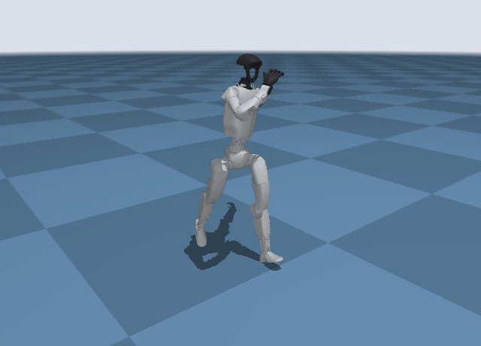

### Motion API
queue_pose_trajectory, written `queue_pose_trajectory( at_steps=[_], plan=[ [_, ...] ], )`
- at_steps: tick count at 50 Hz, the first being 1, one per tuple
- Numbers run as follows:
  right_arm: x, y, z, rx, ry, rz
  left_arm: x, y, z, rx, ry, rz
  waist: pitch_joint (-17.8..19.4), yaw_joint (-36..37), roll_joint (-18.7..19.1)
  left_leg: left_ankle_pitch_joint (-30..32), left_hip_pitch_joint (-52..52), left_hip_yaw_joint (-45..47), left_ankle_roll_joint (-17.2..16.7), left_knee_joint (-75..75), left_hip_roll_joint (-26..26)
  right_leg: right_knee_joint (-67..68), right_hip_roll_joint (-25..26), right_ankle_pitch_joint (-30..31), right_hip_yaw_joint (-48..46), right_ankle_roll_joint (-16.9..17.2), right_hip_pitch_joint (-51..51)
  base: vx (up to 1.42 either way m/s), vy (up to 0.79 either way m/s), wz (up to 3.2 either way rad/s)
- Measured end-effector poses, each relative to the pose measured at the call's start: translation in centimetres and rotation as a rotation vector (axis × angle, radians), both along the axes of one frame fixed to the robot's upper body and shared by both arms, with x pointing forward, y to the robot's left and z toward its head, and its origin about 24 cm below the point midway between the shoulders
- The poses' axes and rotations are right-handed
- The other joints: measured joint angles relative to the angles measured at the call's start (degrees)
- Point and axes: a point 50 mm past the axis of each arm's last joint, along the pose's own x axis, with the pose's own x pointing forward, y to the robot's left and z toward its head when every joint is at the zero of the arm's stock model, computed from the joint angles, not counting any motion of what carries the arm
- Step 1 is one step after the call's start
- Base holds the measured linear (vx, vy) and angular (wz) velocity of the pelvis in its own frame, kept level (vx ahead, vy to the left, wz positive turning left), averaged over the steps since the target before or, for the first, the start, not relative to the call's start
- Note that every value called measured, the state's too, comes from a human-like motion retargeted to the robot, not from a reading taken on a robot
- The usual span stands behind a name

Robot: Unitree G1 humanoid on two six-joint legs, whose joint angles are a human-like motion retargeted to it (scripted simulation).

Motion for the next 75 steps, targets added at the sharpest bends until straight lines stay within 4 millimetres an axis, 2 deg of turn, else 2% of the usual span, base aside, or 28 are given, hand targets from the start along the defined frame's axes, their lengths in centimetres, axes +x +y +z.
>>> queue_pose_trajectory(
  at_steps=[3, 5, 7, 11, 13, 17, 22, 23, 26, 29, 30, 33, 35, 38, 40, 42, 43, 44, 46, 49, 51, 53, 55, 58, 63, 68, 73, 75],
  plan=[
    [-3.2, 0.3, 0.6, -0.013, 0.038, 0.281, -1.6, -0.7, 1.6, 0.052, 0.055, 0.075, 6.76, -0.74, 3.19, 2.41, 5.68, -4.10, 4.55, 4.85, -4.92, 0.00, -2.48, -10.02, -8.89, -4.44, 8.05, 1.16, 0.73, 0.74],
    [-2.2, 0.2, -1.0, -0.094, 0.167, 0.344, -1.9, -0.9, 1.1, 0.071, 0.048, 0.103, 12.72, -0.16, 6.59, -1.58, 12.22, -5.44, 7.72, 10.16, -5.98, 10.90, -3.71, -23.87, -13.28, -9.22, 9.08, 1.06, 0.46, 0.32],
    [1.4, 0.1, -4.7, -0.194, 0.282, 0.151, -0.1, -0.5, -2.1, 0.016, 0.085, 0.077, 14.96, 2.41, 5.92, -9.89, 11.89, -3.83, 10.85, 18.16, -8.12, 43.40, -9.38, -43.56, -8.22, -12.86, -9.04, 0.91, 0.45, -0.26],
    [8.3, -6.0, -15.9, -0.207, 0.679, -0.517, 8.8, -0.6, -13.2, -0.144, -0.008, -0.195, 19.62, -3.47, 2.63, -18.18, 12.52, -5.39, 8.80, 25.35, -14.93, 66.81, -9.37, -55.32, 1.21, -14.82, -32.65, 0.92, 0.40, 0.78],
    [8.3, -11.2, -24.0, -0.228, 0.936, -0.858, 15.6, -2.5, -18.9, -0.300, -0.025, -0.451, 18.80, -10.69, 3.25, -17.18, 16.25, -8.58, 6.78, 22.45, -15.77, 67.92, -6.56, -54.50, 1.41, -15.23, -40.20, 1.04, 0.33, 1.55],
    [-1.8, -23.3, -37.9, -0.424, 1.539, -1.407, 31.6, -8.7, -24.2, -0.449, 0.004, -1.150, 9.75, -32.36, 8.10, -7.09, 22.71, -20.47, 2.43, 12.81, -11.34, 54.47, -0.17, -47.07, -3.19, -14.60, -49.88, 1.14, 0.14, 2.64],
    [-23.8, -34.2, -41.0, -0.837, 2.232, -1.838, 51.5, -24.6, -19.4, -0.297, -0.178, -2.038, -1.02, -53.22, 15.68, 17.37, 27.45, -33.72, -7.63, 4.14, -2.79, 17.44, 0.16, -36.04, -12.67, -11.39, -46.10, 1.29, -0.24, 2.96],
    [-28.3, -35.0, -40.2, 0.799, -2.364, 1.838, 54.5, -28.9, -16.9, -0.271, -0.299, -2.159, -1.61, -55.40, 15.88, 22.01, 29.34, -34.67, -9.41, 2.66, -1.74, 10.89, -0.42, -34.01, -14.60, -9.72, -43.42, 1.35, -0.42, 2.29],
    [-39.9, -34.4, -36.4, 0.447, -2.183, 1.406, 58.7, -40.9, -7.4, -0.192, -0.630, -2.523, -2.77, -57.81, 14.49, 31.97, 34.17, -30.63, -10.86, 1.46, -1.56, 1.56, -2.95, -32.74, -14.05, -5.17, -39.17, 1.30, -0.43, 1.39],
    [-47.2, -31.8, -31.6, 0.276, -1.988, 1.138, 56.8, -49.6, 3.4, -0.049, -0.951, -2.884, -3.06, -57.25, 13.61, 38.11, 37.69, -24.55, -10.86, 2.66, 0.54, 0.51, -2.61, -34.99, -10.44, -6.10, -37.44, 1.17, -0.69, 0.39],
    [-48.8, -31.0, -30.3, 0.264, -1.931, 1.084, 55.2, -51.5, 6.8, -0.009, 1.052, 2.929, -2.57, -56.70, 13.58, 39.45, 39.12, -23.05, -10.86, 3.37, 1.93, 1.26, -1.62, -35.70, -9.98, -7.37, -36.68, 1.12, -0.81, -0.30],
    [-50.4, -30.4, -28.5, 0.263, -1.820, 1.064, 50.0, -53.8, 14.6, -0.075, 1.224, 2.516, -0.10, -53.08, 12.15, 37.45, 43.54, -18.74, -5.87, 9.68, 0.87, 6.61, -2.24, -22.85, -11.02, -11.38, -33.27, 1.07, -0.68, -0.91],
    [-48.7, -31.4, -30.2, 0.225, -1.806, 1.181, 47.4, -52.9, 18.2, -0.207, 1.285, 2.340, 3.30, -51.16, 12.13, 27.93, 42.55, -14.72, -1.44, 22.58, 1.14, 14.46, -0.62, -26.04, -8.67, -13.81, -31.76, 0.98, -0.55, -1.24],
    [-40.5, -33.9, -36.9, 0.111, -1.855, 1.506, 47.0, -48.8, 19.0, -0.390, 1.371, 2.268, 4.17, -50.35, 15.95, 5.80, 25.22, -12.76, 4.66, 55.55, 4.65, 27.30, 3.59, -35.60, -7.61, -12.72, -35.85, 0.84, -0.42, -0.93],
    [-31.8, -34.5, -41.6, -0.049, -1.974, 1.728, 48.8, -45.7, 15.8, -0.353, 1.396, 2.384, 1.84, -48.55, 18.24, -4.20, 13.16, -13.49, 8.55, 68.37, 3.88, 27.44, 6.06, -36.90, -6.10, -11.24, -36.67, 0.80, -0.30, -1.02],
    [-21.8, -32.9, -45.3, -0.222, -2.225, 1.855, 51.6, -42.8, 8.4, -0.064, 1.403, 2.672, -1.06, -44.08, 17.42, -9.28, 6.10, -13.25, 11.51, 69.31, -1.50, 20.86, 6.15, -34.99, -2.26, -9.85, -32.44, 0.84, -0.25, -1.50],
    [-16.4, -31.2, -46.4, -0.265, -2.382, 1.887, 52.6, -41.0, 3.5, -0.143, -1.364, -2.787, -2.30, -40.89, 16.26, -10.53, 3.85, -12.64, 12.60, 66.75, -4.87, 16.86, 5.45, -33.23, 0.32, -9.08, -29.68, 0.87, -0.21, -2.06],
    [-11.1, -29.0, -47.0, 0.223, 2.461, -1.846, 53.0, -38.7, -1.6, -0.314, -1.194, -2.647, -3.21, -36.86, 14.74, -10.76, 2.42, -11.73, 13.43, 62.10, -8.04, 13.56, 4.36, -31.14, 3.30, -8.04, -27.23, 0.87, -0.18, -2.48],
    [-0.9, -23.3, -46.1, -0.065, 2.263, -1.585, 51.5, -32.5, -12.0, -0.532, -0.832, -2.296, -4.10, -27.13, 11.45, -8.78, 1.53, -9.21, 14.31, 48.26, -12.91, 8.68, 1.91, -26.49, 10.40, -5.56, -23.24, 0.88, -0.12, -3.18],
    [11.9, -13.8, -39.3, -0.582, 1.636, -1.386, 42.6, -20.4, -23.3, -0.594, -0.399, -1.660, -3.09, -11.51, 9.23, -2.43, 3.45, -4.24, 12.73, 23.92, -13.54, 4.52, 0.45, -19.95, 21.75, -2.05, -18.06, 0.91, 0.03, -3.58],
    [17.8, -7.5, -31.5, -0.686, 1.152, -1.312, 33.1, -13.0, -26.1, -0.526, -0.272, -1.168, -1.81, -3.72, 9.43, 0.37, 4.24, 0.00, 9.80, 12.78, -11.08, 2.38, 0.44, -17.14, 27.38, -0.48, -13.67, 0.93, 0.18, -2.82],
    [20.8, -1.8, -22.3, -0.592, 0.794, -1.217, 23.4, -8.4, -25.4, -0.384, -0.287, -0.665, -0.81, 1.21, 9.59, 0.27, 3.31, 4.04, 6.16, 6.84, -8.45, 1.14, 0.59, -16.41, 30.15, -0.01, -9.20, 0.96, 0.23, -1.65],
    [21.1, 2.8, -12.7, -0.408, 0.554, -1.087, 15.7, -6.1, -23.0, -0.199, -0.393, -0.245, 0.24, 3.72, 9.42, -1.42, 1.65, 7.35, 3.24, 3.65, -7.08, 0.56, 0.34, -16.96, 31.26, 0.00, -4.95, 0.96, 0.31, -0.63],
    [17.9, 5.6, -0.4, -0.127, 0.276, -0.914, 9.0, -4.2, -18.5, -0.037, -0.444, 0.045, 1.23, 4.42, 9.92, 0.47, 0.39, 9.04, 2.60, 2.58, -7.60, 1.01, 0.91, -17.41, 32.32, 0.00, 1.47, 0.96, 0.39, 0.56],
    [10.2, 4.9, 11.2, 0.101, -0.251, -0.880, 8.3, 0.0, -11.7, -0.077, -0.104, -0.156, 4.82, 2.60, 15.77, 8.23, 6.61, -1.45, 9.18, 6.73, -7.25, 28.54, 12.86, -15.66, 21.78, 0.00, 1.21, 0.91, 0.09, 1.63],
    [7.3, 1.1, 12.0, 0.264, -0.334, -0.871, 14.2, 0.4, -14.0, -0.110, -0.062, -0.420, 3.78, 3.32, 15.53, 2.53, 2.91, -9.05, 12.72, 12.28, -13.77, 71.25, 4.28, -22.08, 9.24, -0.07, -31.55, 0.58, 0.40, 1.45],
    [9.1, -5.7, 0.8, 0.183, -0.129, -0.837, 18.4, -4.9, -21.7, -0.419, -0.228, -0.645, 1.56, -3.78, 20.98, 5.15, 9.37, -23.52, 6.22, 8.38, -14.54, 68.96, -1.75, -32.27, 0.17, -12.67, -43.82, 0.52, 0.22, 2.68],
    [9.6, -9.2, -5.2, 0.066, 0.034, -0.902, 20.1, -6.6, -23.4, -0.555, -0.208, -0.804, 0.98, -8.24, 22.79, 6.21, 11.80, -31.65, 4.10, 6.89, -13.93, 61.88, -0.94, -33.15, -1.73, -13.42, -45.15, 0.49, -0.02, 3.81]
  ],
)
